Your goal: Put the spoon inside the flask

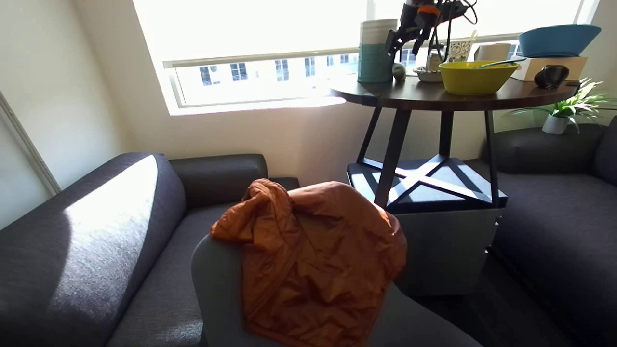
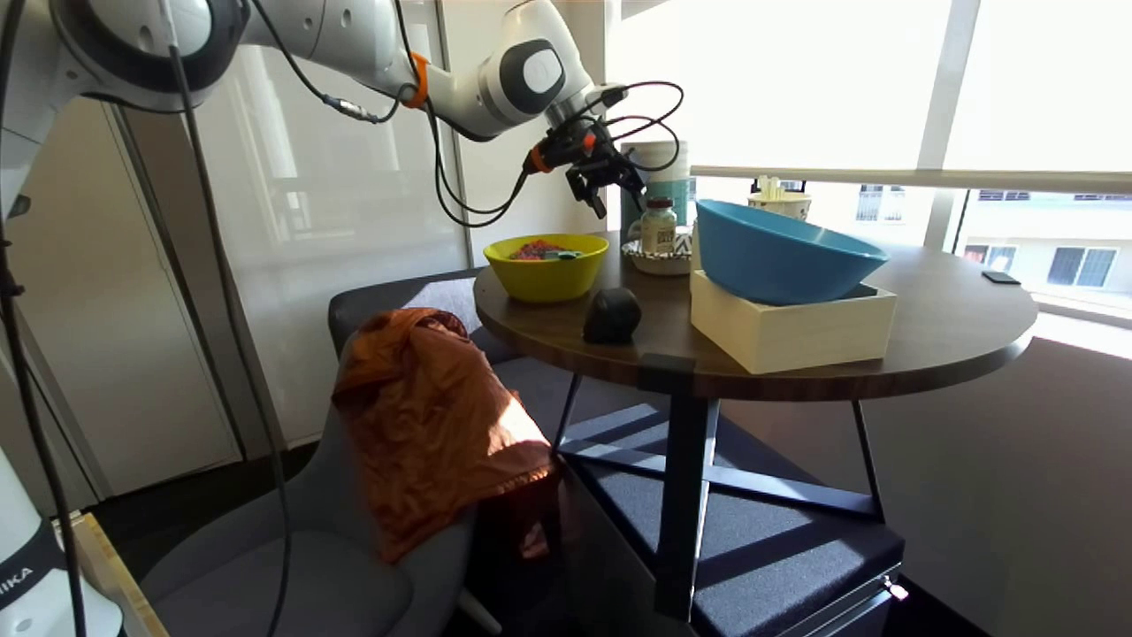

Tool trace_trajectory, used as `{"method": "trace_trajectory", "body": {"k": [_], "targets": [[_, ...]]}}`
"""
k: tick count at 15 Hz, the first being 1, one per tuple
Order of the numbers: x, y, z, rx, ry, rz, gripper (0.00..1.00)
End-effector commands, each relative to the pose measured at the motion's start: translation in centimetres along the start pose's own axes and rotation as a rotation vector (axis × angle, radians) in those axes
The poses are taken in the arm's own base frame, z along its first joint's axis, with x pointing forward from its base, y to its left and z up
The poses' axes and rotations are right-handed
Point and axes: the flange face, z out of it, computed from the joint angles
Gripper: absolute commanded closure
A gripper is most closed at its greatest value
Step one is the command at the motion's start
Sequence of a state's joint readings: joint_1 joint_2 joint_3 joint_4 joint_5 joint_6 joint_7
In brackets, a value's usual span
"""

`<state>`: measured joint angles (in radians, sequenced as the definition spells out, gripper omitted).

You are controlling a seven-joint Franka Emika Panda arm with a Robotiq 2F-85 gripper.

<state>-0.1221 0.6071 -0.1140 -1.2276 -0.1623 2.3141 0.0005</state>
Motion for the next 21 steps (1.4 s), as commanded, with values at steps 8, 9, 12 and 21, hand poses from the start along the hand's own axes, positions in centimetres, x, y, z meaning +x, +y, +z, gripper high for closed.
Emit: {"method": "trace_trajectory", "body": {"k": [8, 9, 12, 21], "targets": [[2.4, -1.9, 3.7, -0.077, -0.029, 0.151, 0.00], [2.5, -1.9, 3.9, -0.082, -0.031, 0.164, 0.00], [2.7, -2.0, 4.6, -0.112, -0.024, 0.208, 0.00], [2.6, -0.5, 5.2, -0.215, -0.045, 0.330, 0.00]]}}
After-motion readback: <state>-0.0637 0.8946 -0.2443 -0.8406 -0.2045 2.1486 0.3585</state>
